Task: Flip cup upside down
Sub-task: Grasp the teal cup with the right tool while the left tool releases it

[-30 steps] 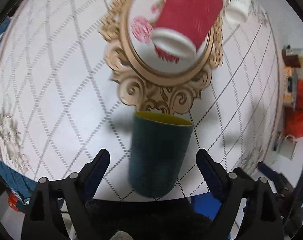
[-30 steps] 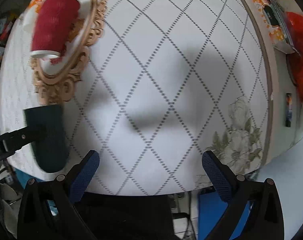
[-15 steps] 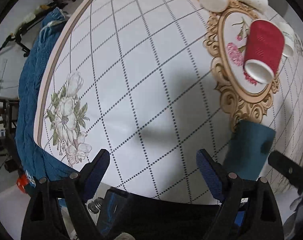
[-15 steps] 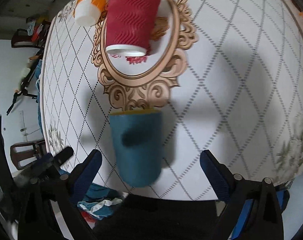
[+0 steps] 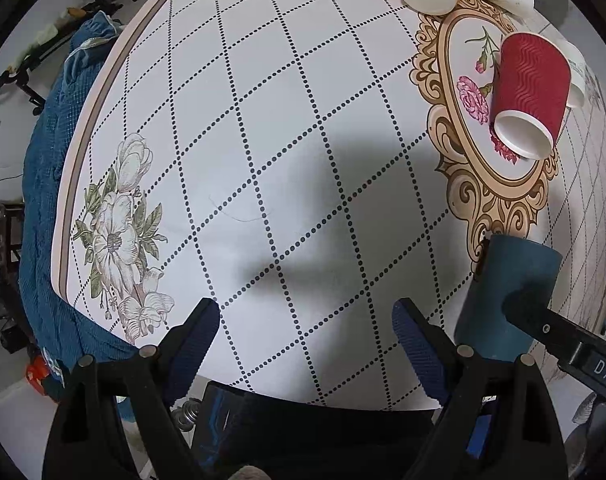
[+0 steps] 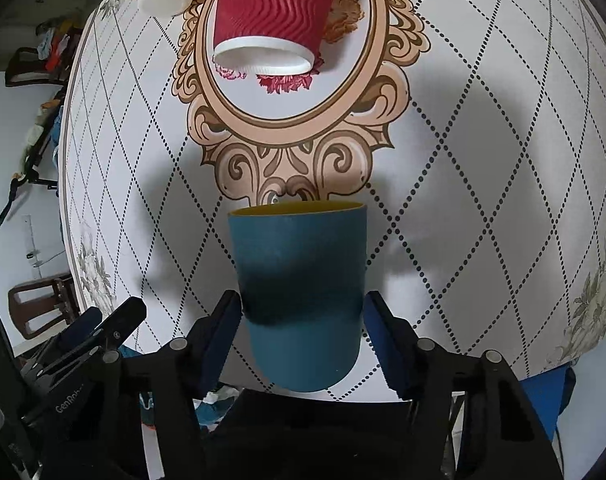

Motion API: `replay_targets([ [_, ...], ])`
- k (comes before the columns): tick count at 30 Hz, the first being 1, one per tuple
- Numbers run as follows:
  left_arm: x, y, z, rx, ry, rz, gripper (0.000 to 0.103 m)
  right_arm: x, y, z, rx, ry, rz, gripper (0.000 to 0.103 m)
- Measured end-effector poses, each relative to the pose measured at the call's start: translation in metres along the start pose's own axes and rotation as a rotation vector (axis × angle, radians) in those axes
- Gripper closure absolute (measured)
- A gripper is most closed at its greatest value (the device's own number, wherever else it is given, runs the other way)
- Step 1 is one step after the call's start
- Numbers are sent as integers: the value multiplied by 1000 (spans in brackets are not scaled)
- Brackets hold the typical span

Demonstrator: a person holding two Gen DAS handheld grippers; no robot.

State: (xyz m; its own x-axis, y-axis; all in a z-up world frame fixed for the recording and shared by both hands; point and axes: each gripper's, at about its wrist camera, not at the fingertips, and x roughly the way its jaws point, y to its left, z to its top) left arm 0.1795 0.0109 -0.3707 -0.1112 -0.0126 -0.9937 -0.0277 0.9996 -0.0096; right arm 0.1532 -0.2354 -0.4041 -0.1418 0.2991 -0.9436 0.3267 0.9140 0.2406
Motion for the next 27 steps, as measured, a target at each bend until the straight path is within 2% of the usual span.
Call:
replay_targets([
  [11,-2,3,0,9,-6,0,15,0,3,-1,-2,3,2,38],
  [19,-4,7,0,-13,5,-31,15,-29,9,-6,-89,-38,-46,35],
  [23,0,9,1,-28,18,-68,15,-54,22,-9,-216,-66,-144,29],
  [27,8,13,-1,-42,31,-87,15,-76,46,-17,-472,-107,-356,25],
])
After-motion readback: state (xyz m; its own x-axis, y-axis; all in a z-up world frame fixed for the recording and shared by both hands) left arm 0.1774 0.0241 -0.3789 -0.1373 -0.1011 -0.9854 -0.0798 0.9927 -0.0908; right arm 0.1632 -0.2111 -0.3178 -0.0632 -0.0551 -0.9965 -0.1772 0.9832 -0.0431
